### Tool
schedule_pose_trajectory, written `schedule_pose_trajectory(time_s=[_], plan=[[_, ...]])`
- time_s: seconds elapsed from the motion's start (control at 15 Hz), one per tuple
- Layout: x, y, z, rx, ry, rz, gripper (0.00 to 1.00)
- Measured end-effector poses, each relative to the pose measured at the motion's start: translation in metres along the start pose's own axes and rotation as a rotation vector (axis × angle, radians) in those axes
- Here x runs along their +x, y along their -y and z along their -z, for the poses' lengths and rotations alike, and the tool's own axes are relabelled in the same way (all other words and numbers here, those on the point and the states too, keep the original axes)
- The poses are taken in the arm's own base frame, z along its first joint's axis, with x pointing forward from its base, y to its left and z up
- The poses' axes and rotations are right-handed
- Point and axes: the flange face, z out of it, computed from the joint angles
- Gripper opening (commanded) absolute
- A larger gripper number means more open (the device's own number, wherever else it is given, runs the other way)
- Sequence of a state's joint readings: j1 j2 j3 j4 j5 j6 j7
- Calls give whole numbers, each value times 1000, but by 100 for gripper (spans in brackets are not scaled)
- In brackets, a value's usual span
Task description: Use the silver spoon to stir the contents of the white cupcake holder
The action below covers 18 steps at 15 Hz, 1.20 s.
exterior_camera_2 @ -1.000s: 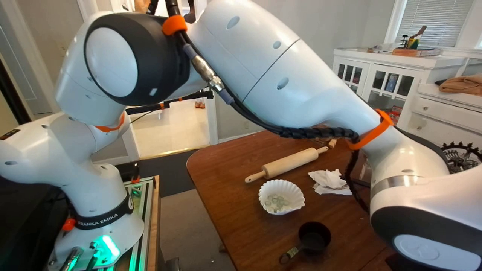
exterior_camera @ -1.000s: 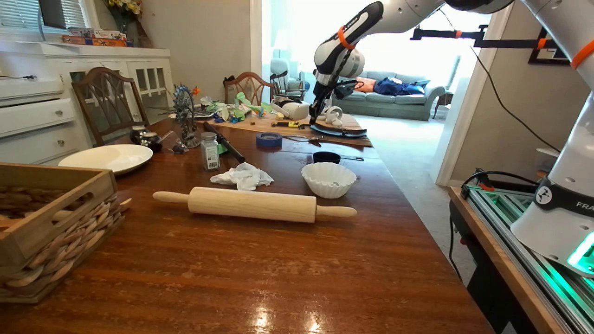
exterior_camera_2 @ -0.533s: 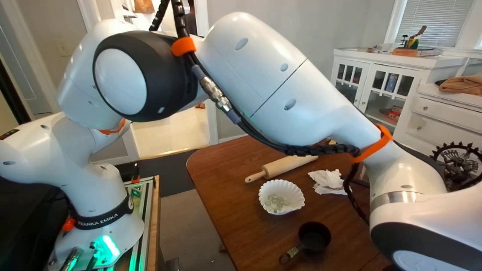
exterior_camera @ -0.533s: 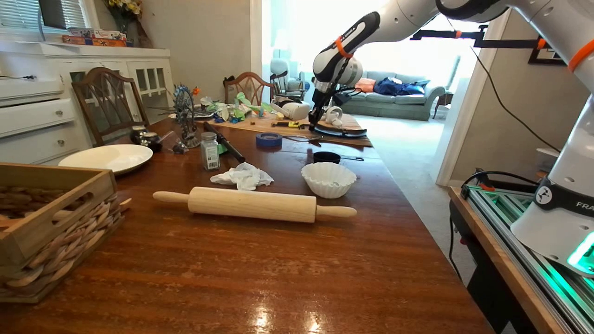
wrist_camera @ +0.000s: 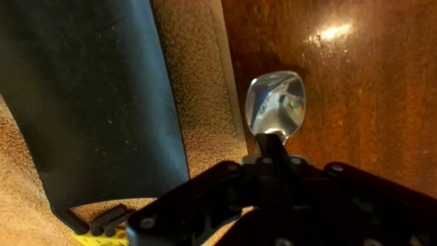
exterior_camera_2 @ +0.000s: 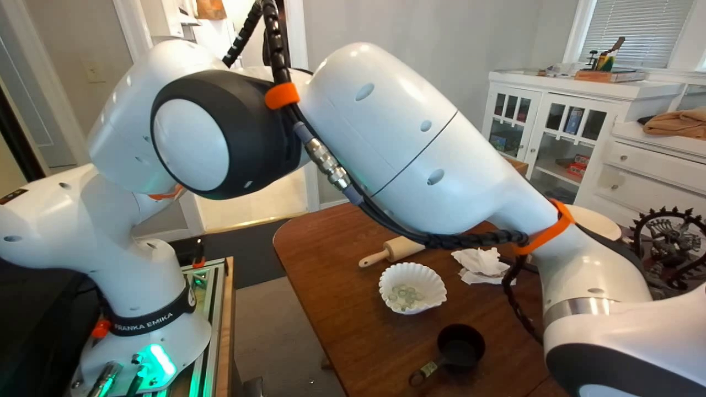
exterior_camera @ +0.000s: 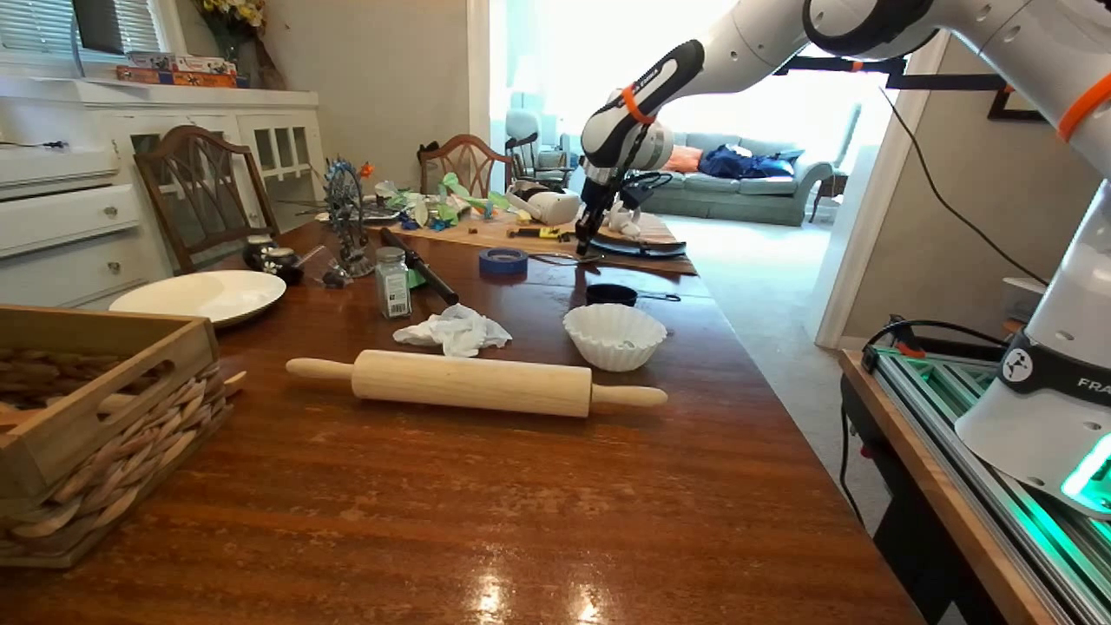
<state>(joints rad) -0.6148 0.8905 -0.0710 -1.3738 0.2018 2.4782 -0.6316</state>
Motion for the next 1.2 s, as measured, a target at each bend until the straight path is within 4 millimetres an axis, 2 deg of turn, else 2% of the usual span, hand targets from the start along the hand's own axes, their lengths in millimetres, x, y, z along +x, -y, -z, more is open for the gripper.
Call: schedule_pose_trajectory(time_s=[0.53, 1.2], plan=[[3, 4, -10, 8, 30, 29, 0], [6, 15, -9, 50, 74, 51, 0]])
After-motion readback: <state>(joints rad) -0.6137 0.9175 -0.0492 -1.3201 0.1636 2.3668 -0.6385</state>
